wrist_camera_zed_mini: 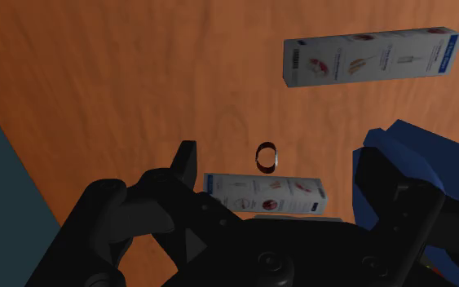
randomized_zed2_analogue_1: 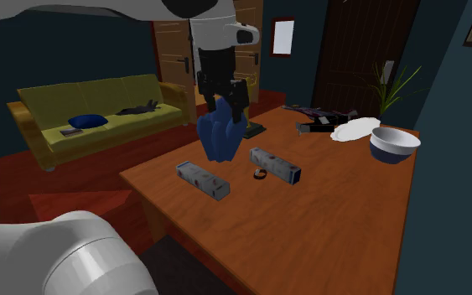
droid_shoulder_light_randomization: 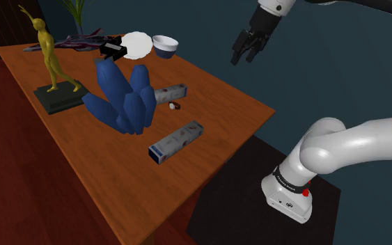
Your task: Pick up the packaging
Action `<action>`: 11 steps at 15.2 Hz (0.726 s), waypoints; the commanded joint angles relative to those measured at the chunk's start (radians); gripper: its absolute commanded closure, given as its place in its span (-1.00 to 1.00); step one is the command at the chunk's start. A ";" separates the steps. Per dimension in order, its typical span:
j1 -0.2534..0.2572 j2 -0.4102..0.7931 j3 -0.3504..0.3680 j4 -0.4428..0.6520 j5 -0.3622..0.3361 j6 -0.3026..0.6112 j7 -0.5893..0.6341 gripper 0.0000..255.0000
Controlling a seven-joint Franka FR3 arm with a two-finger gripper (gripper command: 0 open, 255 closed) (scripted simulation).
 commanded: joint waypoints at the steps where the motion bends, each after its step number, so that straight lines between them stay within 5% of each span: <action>1: 0.000 0.000 0.000 0.000 0.000 0.000 0.000 -1.00; 11: -0.112 0.305 0.231 0.068 0.023 0.208 0.515 -1.00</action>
